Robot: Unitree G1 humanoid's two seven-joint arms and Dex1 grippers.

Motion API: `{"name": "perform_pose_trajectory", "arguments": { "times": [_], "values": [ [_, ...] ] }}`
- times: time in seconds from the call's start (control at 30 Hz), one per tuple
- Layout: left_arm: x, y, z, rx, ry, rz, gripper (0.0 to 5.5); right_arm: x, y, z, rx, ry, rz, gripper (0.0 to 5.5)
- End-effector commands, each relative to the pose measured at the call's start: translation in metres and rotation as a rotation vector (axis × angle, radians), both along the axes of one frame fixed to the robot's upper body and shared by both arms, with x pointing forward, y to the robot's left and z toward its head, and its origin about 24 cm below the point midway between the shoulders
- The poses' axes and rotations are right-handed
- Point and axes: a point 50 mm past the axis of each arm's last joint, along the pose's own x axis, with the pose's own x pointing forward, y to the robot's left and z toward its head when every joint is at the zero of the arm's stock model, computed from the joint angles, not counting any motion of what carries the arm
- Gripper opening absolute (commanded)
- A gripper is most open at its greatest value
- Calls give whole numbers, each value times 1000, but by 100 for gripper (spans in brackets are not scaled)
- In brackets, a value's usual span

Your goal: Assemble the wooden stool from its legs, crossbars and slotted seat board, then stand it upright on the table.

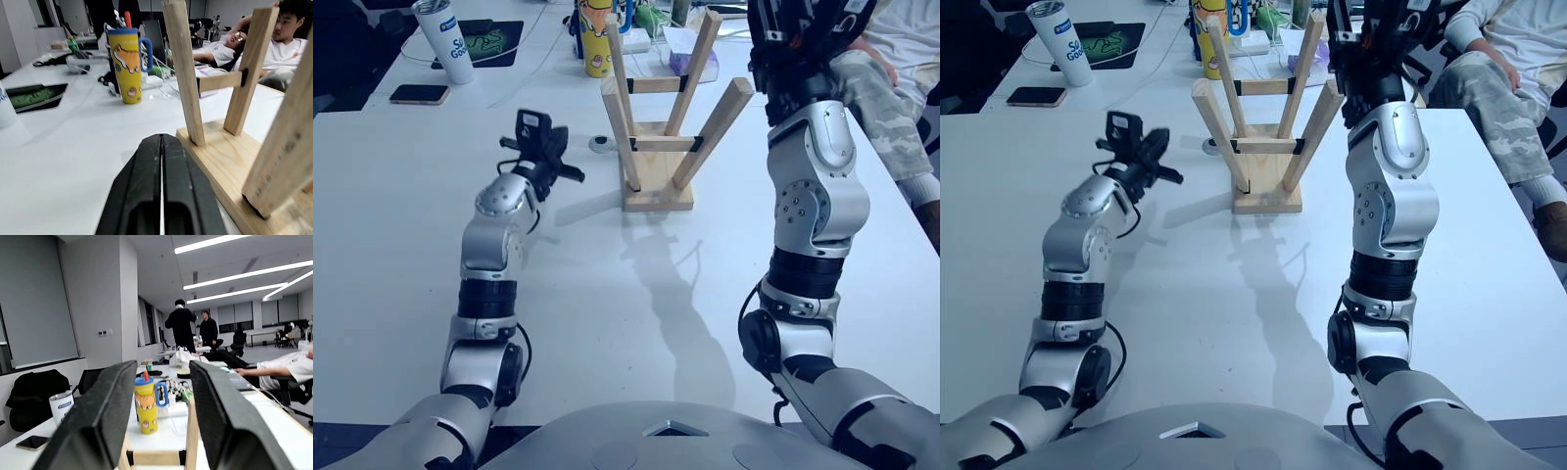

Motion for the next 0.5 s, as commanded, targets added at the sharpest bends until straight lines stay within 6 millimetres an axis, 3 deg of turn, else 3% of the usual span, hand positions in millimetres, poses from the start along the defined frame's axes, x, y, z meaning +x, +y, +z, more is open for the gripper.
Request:
{"name": "perform_pose_trajectory", "arguments": {
  "times": [0.03, 0.33, 0.5],
  "values": [
    [12, -7, 59, -88, -247, -20, 0, 2, -4, -1, 6, -4, -30, 198],
    [17, -48, 151, -314, -530, -218, 0, 2, -8, -17, 32, 31, -78, 198],
    [15, -51, 170, -434, -579, -259, 0, 2, -8, -18, 38, 35, -77, 198]
  ]
}}
